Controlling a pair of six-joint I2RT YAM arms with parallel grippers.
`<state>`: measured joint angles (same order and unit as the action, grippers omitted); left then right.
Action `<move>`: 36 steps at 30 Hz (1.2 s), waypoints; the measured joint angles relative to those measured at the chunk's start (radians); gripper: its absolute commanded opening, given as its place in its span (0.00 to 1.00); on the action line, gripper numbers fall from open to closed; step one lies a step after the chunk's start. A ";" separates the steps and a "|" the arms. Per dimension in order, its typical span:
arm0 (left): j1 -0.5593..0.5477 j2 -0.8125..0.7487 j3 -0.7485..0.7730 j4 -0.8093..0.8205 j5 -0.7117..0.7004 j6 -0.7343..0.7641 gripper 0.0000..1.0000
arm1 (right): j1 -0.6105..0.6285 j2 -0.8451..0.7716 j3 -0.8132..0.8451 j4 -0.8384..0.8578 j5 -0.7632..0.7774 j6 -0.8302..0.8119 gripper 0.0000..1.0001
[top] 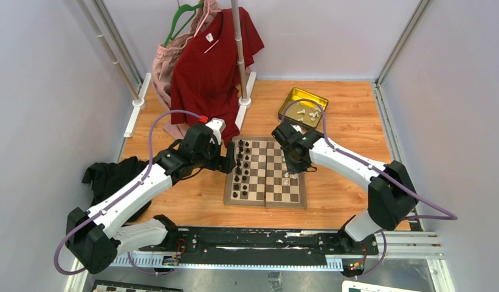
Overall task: Set up the chess pieces on the board
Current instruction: Place the chess piece on the chessboard.
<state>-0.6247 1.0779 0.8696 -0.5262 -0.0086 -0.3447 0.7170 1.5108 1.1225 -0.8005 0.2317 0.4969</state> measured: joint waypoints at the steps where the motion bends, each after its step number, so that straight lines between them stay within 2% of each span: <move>1: 0.000 0.001 0.000 0.000 0.000 0.000 0.98 | -0.002 0.005 0.000 0.004 0.000 -0.002 0.00; 20: 0.000 0.023 0.000 0.000 0.000 0.000 0.98 | -0.023 0.051 0.000 0.058 -0.006 -0.045 0.00; 24: 0.000 0.026 0.000 0.000 0.001 0.000 0.98 | -0.026 0.052 0.000 0.061 -0.008 -0.045 0.06; 32: 0.000 0.026 0.000 0.000 0.001 0.000 0.98 | -0.026 0.052 0.000 0.068 -0.023 -0.047 0.25; 36: 0.000 0.026 0.000 0.000 0.001 0.000 0.98 | -0.026 0.052 0.000 0.068 -0.026 -0.051 0.29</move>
<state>-0.6243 1.1034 0.8696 -0.5259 -0.0078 -0.3443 0.6910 1.5627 1.1225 -0.7330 0.2062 0.4458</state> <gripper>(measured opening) 0.978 0.264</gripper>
